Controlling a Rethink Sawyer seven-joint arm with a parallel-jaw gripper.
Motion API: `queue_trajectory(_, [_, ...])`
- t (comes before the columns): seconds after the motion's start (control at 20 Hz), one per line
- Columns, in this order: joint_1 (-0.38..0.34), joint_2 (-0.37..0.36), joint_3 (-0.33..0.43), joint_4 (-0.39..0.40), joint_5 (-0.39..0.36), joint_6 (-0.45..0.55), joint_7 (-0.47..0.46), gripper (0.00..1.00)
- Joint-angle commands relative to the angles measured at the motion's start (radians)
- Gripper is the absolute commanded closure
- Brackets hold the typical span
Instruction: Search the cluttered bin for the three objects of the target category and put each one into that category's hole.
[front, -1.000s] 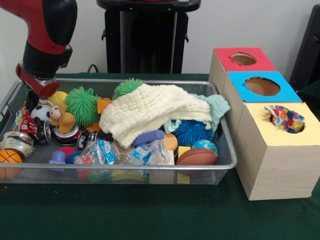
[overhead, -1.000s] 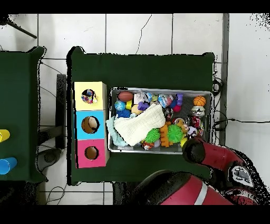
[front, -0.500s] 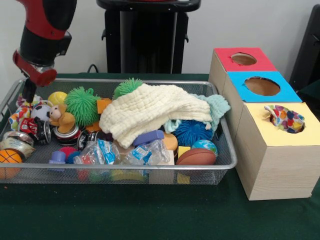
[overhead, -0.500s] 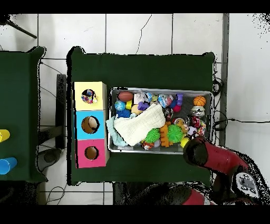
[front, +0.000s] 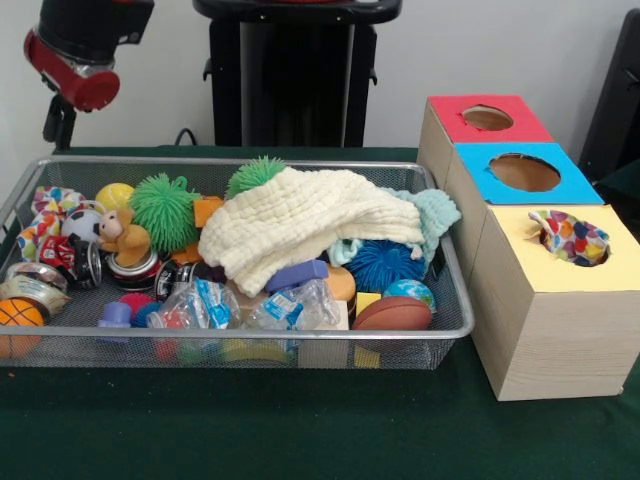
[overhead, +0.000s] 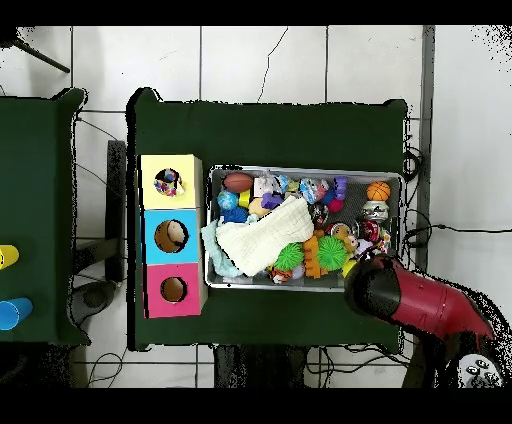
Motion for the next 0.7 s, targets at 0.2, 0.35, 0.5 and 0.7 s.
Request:
queue_trajectory(0.2, [-0.007,0.003,0.159,0.048,-0.026,0.052,-0.036,1.0])
queue_trajectory(0.35, [0.014,0.027,0.125,0.035,-0.046,0.033,-0.011,0.0])
queue_trajectory(0.5, [0.02,0.038,0.112,0.04,-0.036,0.013,0.021,0.0])
queue_trajectory(0.7, [0.014,0.05,0.109,0.054,-0.028,-0.021,0.045,0.0])
